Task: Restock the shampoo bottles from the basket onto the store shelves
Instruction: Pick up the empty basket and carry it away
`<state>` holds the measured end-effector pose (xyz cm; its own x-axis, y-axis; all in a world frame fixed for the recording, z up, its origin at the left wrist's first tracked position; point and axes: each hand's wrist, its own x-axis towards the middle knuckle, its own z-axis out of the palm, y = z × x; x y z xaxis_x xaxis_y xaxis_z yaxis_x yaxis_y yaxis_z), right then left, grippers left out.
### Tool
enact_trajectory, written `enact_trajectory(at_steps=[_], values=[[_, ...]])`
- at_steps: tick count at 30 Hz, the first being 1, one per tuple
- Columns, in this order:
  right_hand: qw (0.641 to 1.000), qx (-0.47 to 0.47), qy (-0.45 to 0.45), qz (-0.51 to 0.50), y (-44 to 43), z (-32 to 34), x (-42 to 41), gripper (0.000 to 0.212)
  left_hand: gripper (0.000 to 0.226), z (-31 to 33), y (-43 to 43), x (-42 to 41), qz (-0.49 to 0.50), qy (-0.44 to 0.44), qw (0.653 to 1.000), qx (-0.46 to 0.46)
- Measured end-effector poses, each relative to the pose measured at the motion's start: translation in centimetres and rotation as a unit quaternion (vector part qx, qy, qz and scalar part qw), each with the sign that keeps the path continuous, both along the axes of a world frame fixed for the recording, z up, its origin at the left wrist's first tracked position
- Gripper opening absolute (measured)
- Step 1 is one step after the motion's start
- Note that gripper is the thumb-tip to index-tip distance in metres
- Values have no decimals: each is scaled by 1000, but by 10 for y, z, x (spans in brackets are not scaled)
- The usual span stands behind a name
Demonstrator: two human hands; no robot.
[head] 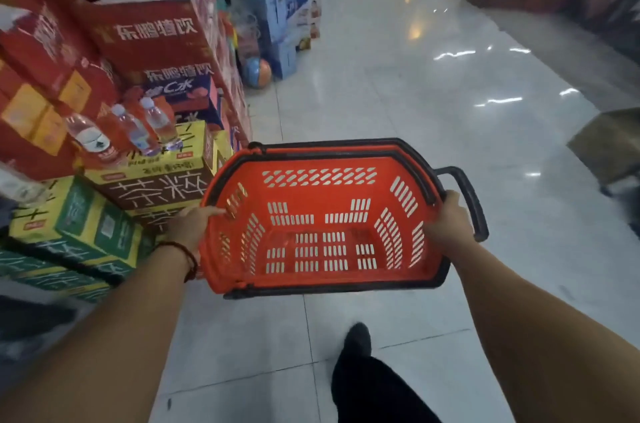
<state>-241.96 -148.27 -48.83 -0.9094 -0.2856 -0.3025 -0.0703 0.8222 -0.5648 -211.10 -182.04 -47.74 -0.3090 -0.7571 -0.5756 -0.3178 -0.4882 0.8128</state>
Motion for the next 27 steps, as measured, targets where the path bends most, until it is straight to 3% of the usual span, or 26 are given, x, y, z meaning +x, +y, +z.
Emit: enact_trajectory(at_steps=[5, 6, 9, 13, 16, 20, 24, 27], values=[[998, 30, -11, 50, -117, -11, -132, 108, 60, 6, -89, -139, 56, -7, 998, -5], [998, 36, -5, 61, -141, -7, -156, 111, 58, 9, -107, -166, 75, -6, 997, -15], [995, 53, -15, 81, -215, -15, -227, 115, 77, -6, -175, -234, 105, -35, 994, -25], [997, 36, -59, 26, -313, -79, -325, 124, 61, -86, -279, -321, 108, -61, 992, -23], [995, 57, -80, -4, -381, -138, -391, 120, 65, -189, -372, -380, 77, -94, 993, 5], [993, 62, -94, -26, -459, -214, -474, 82, 66, -256, -447, -480, 23, -137, 986, 93], [993, 71, -93, -20, -513, -323, -553, 94, 23, -322, -486, -565, 29, -179, 976, 118], [992, 87, -95, -2, -543, -389, -593, 78, 31, -389, -505, -601, 24, -206, 964, 165]])
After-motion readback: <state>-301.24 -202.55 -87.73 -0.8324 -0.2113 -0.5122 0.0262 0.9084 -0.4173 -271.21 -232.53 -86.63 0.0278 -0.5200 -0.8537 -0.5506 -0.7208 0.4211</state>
